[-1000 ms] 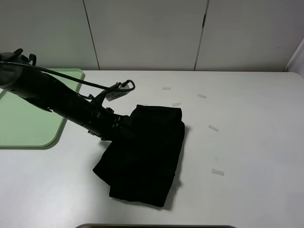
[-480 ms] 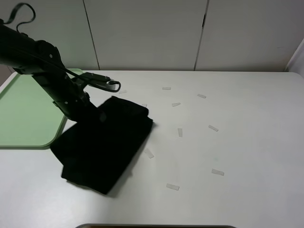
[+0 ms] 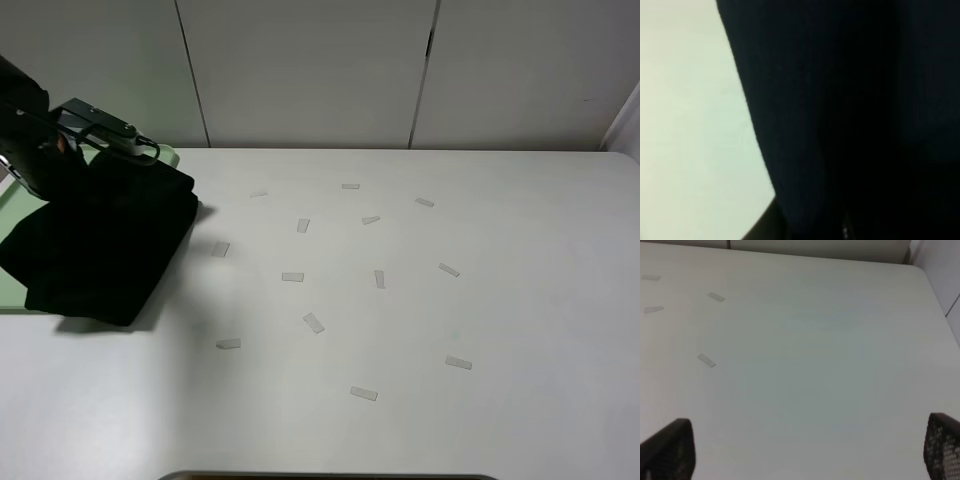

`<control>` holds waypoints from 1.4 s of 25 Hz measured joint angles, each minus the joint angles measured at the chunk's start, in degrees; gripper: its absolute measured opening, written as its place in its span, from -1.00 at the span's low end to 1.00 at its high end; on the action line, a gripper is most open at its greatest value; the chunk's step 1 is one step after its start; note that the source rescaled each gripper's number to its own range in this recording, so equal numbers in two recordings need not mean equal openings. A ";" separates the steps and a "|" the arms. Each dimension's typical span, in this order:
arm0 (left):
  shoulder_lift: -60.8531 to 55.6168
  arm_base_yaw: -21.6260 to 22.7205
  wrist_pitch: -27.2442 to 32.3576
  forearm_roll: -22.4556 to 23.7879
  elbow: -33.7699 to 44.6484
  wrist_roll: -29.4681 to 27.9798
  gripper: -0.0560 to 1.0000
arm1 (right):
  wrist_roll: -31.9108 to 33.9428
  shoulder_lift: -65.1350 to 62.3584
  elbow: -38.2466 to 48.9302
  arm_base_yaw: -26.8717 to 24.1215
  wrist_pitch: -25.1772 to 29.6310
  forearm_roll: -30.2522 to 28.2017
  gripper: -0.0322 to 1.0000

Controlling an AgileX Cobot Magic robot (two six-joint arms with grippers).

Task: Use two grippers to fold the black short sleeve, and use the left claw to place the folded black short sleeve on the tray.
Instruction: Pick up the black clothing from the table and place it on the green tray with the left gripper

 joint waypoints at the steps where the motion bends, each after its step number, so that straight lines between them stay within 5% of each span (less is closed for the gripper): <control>1: 0.00 1.46 -0.79 1.67 0.00 -0.68 -0.77 | 0.00 0.00 0.00 0.00 0.00 0.00 1.00; 7: -0.29 11.47 -6.11 6.90 0.00 -3.28 -0.77 | 0.00 0.00 0.00 0.00 0.00 0.00 1.00; 12: -0.29 15.40 -9.39 7.69 0.75 -6.30 -0.71 | 0.00 0.00 0.00 0.00 0.00 0.00 1.00; 14: -0.34 15.64 -10.76 8.69 1.66 -5.18 -0.31 | 0.00 0.00 0.00 0.00 0.00 0.00 1.00; 17: -0.34 15.64 -13.14 9.27 2.48 -3.07 0.62 | 0.00 0.00 0.00 0.00 0.00 0.00 1.00; 20: -0.50 15.47 -15.99 9.27 2.48 -2.94 0.92 | 0.00 0.00 0.00 0.00 0.00 0.00 1.00; 28: -3.78 10.14 -14.23 8.19 2.48 -2.94 1.00 | 0.00 0.00 0.00 0.00 0.00 0.00 1.00; 35: -14.59 3.39 -5.54 8.00 2.48 -2.94 1.00 | 0.00 0.00 0.00 0.00 0.00 0.00 1.00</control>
